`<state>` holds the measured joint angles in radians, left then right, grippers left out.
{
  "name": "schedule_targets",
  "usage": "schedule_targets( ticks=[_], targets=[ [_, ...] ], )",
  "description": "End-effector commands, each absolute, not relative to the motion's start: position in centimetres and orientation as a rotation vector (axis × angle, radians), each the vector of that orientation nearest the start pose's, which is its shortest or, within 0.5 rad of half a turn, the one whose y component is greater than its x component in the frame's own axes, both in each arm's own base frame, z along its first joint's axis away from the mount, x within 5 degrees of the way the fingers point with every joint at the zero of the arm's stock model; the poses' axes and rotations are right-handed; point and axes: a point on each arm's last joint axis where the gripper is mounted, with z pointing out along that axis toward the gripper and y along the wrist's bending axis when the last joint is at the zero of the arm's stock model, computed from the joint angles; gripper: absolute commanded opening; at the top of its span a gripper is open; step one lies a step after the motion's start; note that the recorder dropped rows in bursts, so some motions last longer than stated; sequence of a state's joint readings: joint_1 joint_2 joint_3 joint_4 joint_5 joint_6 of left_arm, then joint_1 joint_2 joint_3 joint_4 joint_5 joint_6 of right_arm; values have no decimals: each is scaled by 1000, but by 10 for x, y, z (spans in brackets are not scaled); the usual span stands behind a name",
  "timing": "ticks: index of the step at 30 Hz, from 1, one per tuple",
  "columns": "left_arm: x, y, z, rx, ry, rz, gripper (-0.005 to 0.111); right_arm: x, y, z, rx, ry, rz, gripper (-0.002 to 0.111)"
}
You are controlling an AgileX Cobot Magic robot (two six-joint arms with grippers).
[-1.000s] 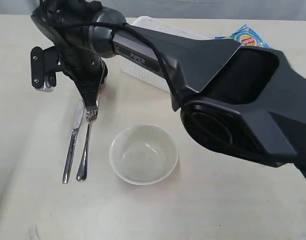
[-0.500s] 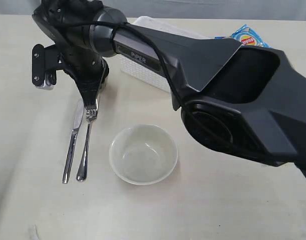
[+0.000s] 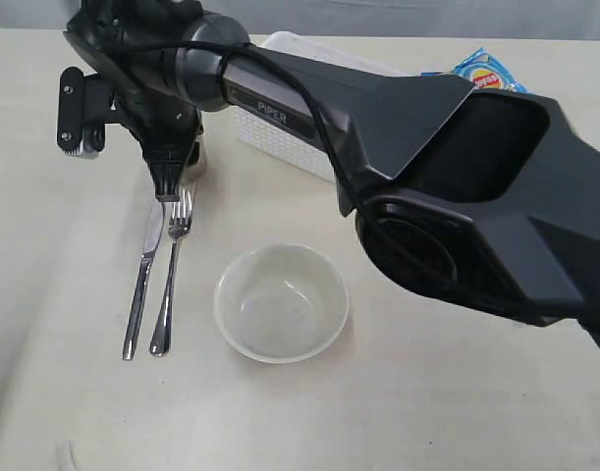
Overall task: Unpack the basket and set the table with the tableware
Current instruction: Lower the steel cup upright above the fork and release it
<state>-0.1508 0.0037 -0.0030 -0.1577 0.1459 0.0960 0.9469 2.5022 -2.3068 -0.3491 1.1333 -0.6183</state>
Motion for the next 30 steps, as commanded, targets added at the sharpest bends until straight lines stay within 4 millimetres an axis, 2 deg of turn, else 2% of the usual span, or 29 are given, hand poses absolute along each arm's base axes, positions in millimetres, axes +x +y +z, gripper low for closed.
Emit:
schedule_targets(
  ticks=[1,14,20,26,30],
  targets=[
    [55,-11,201,94,1622,-179,0,339,412,182,-1963,1853,-400,40],
    [55,-11,201,94,1622,-179,0,341,418,182,-1905,1822,-363,40],
    [55,-11,201,94,1622,-179,0,342,412,184,-1909,1868,-416,40],
    [55,-11,201,94,1622,-179,0,339,407,200,-1872,1908,-415,40],
    [55,-11,201,94,1622,-179,0,336,406,220,-1807,1908,-381,40]
  ],
)
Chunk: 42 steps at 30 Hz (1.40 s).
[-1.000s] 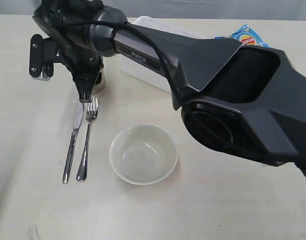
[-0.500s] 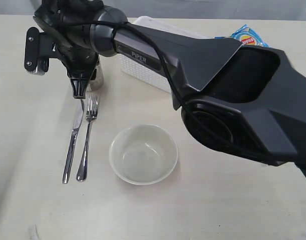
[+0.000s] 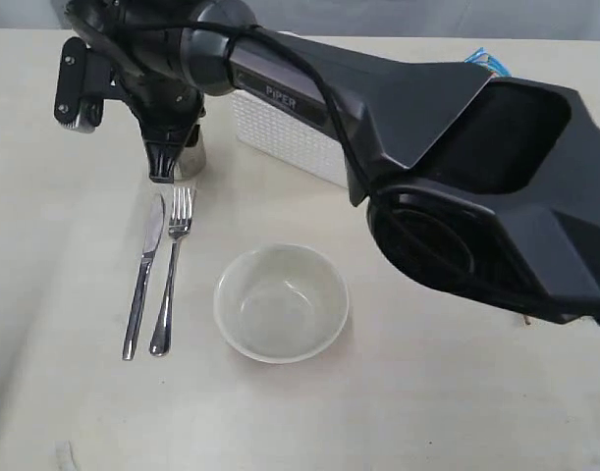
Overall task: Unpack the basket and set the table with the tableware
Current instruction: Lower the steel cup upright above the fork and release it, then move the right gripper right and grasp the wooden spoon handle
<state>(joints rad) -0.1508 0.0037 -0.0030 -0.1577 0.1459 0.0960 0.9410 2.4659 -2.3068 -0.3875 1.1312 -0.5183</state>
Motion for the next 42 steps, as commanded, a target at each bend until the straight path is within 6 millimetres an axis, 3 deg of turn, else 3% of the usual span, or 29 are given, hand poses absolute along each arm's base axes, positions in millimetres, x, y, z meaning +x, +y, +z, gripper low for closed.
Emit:
schedule_targets(
  ticks=[1,7,9,11,12,15,17,18,19,22,25,27,29,35,39,42],
  targets=[
    [55,-11,201,94,1622,-179,0,335,405,225,-1800,1902,-376,40],
    [55,-11,201,94,1622,-179,0,329,396,259,-1660,1965,-362,39],
    [55,-11,201,94,1622,-179,0,328,387,273,-1591,2014,-394,28],
    [55,-11,201,94,1622,-179,0,328,379,292,-1531,2021,-382,9],
    [55,-11,201,94,1622,-179,0,330,369,309,-1451,2041,-355,0],
    [55,-11,201,94,1622,-179,0,345,337,337,-1217,2137,-272,0],
    [55,-11,201,94,1622,-179,0,366,305,348,-1050,2240,-162,0],
    [55,-11,201,94,1622,-179,0,378,279,351,-935,2330,-74,0],
    [55,-11,201,94,1622,-179,0,381,268,350,-894,2365,-44,0],
    [55,-11,201,94,1622,-179,0,393,199,332,-694,2556,-103,0],
    [55,-11,201,94,1622,-179,0,386,135,308,-499,2680,-123,0],
    [55,-11,201,94,1622,-179,0,374,102,297,-356,2688,-50,0],
    [55,-11,201,94,1622,-179,0,365,82,289,-242,2690,14,0],
    [55,-11,201,94,1622,-179,0,332,41,262,-12,2775,61,0],
    [55,-11,201,94,1622,-179,0,315,40,240,-43,2851,46,0],
    [55,-11,201,94,1622,-179,0,305,48,221,-160,2886,37,0]
  ],
)
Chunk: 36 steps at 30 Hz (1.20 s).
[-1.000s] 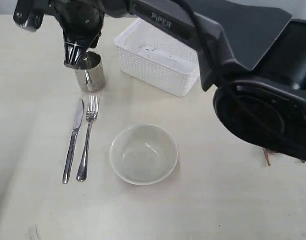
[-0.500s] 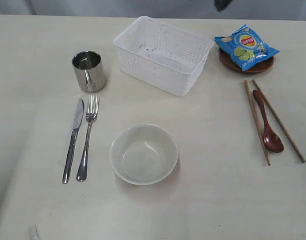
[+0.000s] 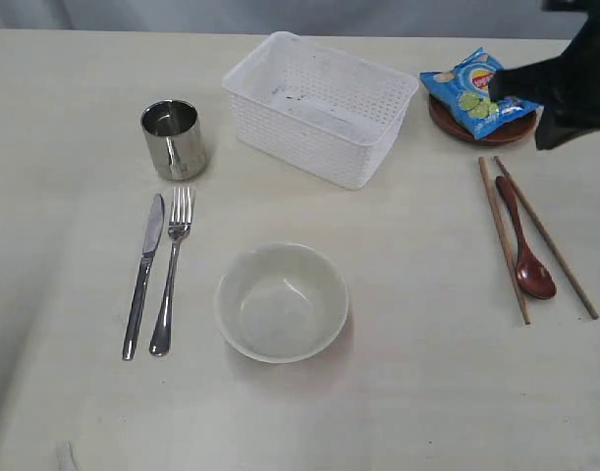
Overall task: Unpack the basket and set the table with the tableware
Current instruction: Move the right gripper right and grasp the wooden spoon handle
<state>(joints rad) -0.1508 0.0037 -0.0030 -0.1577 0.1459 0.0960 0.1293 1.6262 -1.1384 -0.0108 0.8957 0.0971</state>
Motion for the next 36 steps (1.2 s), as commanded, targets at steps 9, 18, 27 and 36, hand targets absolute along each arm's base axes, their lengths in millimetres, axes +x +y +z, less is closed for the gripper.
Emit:
schedule_targets(
  ticks=[9,18,27,36],
  targets=[
    [55,-11,201,94,1622,-179,0,300,51,206,-102,2872,17,0],
    [55,-11,201,94,1622,-179,0,308,47,189,-61,2887,-69,18],
    [55,-11,201,94,1622,-179,0,317,33,167,2,2924,-104,23],
    [55,-11,201,94,1622,-179,0,322,23,153,65,2941,-31,23]
  ],
)
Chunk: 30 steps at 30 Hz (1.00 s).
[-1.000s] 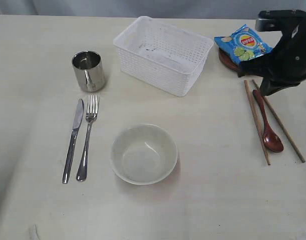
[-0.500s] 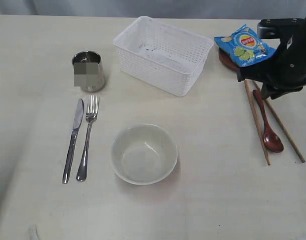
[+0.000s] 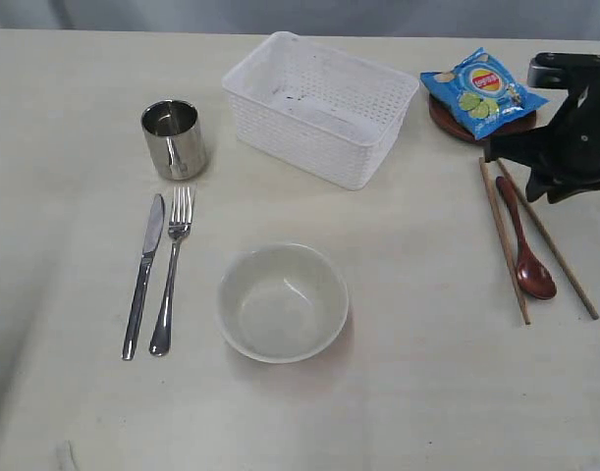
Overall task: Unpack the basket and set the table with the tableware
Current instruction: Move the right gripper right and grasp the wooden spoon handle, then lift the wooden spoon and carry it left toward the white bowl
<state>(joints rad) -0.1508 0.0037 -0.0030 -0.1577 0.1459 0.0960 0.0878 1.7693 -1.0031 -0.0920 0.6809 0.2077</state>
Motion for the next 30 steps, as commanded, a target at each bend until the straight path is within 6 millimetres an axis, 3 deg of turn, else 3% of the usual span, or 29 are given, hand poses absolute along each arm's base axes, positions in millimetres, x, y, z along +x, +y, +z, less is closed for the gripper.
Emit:
schedule_targets(
  ticks=[1,30],
  targets=[
    [55,-11,201,94,1622,-179,0,323,23,149,65,2950,-33,23],
    [55,-11,201,94,1622,-179,0,335,26,120,52,2963,-14,22]
  ],
)
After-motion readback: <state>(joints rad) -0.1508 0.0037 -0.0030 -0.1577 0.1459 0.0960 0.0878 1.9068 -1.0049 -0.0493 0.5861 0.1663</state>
